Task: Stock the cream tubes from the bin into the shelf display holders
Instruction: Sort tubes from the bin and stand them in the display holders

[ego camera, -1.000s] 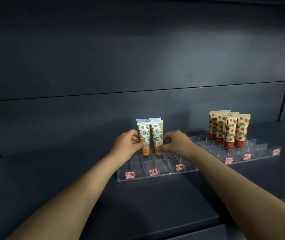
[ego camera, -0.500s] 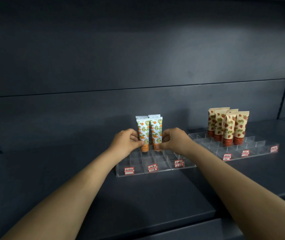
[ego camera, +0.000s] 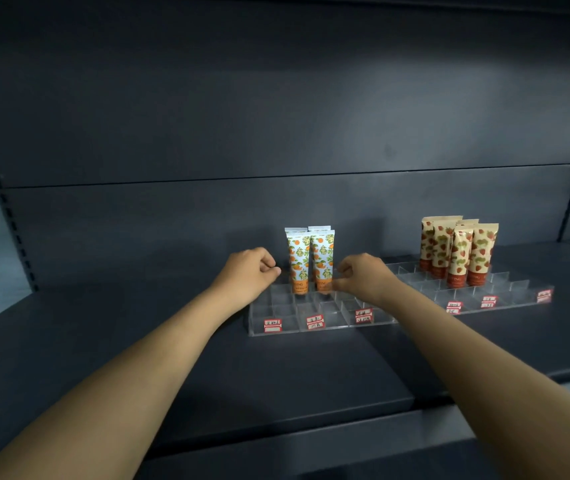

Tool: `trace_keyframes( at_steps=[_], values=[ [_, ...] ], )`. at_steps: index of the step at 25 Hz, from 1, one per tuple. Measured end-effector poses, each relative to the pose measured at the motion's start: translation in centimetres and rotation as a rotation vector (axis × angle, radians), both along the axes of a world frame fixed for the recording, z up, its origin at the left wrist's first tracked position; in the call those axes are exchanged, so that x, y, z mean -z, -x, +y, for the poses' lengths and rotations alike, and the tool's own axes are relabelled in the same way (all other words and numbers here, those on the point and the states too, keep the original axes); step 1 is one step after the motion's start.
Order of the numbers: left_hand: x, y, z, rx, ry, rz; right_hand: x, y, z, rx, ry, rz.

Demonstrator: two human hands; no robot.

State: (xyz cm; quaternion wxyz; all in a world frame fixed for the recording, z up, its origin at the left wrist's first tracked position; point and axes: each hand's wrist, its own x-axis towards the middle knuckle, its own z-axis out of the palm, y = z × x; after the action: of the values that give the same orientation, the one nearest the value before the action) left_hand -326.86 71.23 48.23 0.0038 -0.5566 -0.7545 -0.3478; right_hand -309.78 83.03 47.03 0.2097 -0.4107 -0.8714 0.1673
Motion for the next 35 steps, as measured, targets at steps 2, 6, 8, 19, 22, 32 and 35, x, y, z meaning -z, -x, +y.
trace_keyframes(
  at_steps=[2, 6, 8, 19, 22, 32, 35],
  values=[
    [-0.8, -0.3, -1.0, 0.013, 0.060, 0.092, -0.7, -0.7, -0.8, 0.032, -0.027, -0.020],
    [-2.5, -1.5, -3.4, -0.001, 0.170, 0.286, -2.9, -3.0, -3.0, 0.046, -0.124, -0.157],
    [-3.3, -2.9, -4.9, -0.022, 0.201, 0.314, -3.8, -4.5, -4.2, 0.040, -0.167, -0.239],
    [-5.1, -18.8, -13.9, -0.172, 0.276, 0.522, -4.8, -18.3, -10.5, -0.095, -0.269, -0.196],
    [-4.4, -23.8, -15.8, -0.201, 0.311, 0.486, -4.2, -22.6, -12.7, -0.156, -0.248, -0.167],
    [4.8, -33.8, -21.4, -0.108, 0.383, 0.332, 3.9, -32.3, -18.7, -0.196, -0.068, -0.170],
    [9.2, -35.1, -23.2, -0.063, 0.421, 0.274, 7.9, -33.6, -20.3, -0.172, 0.013, -0.211]
  ],
)
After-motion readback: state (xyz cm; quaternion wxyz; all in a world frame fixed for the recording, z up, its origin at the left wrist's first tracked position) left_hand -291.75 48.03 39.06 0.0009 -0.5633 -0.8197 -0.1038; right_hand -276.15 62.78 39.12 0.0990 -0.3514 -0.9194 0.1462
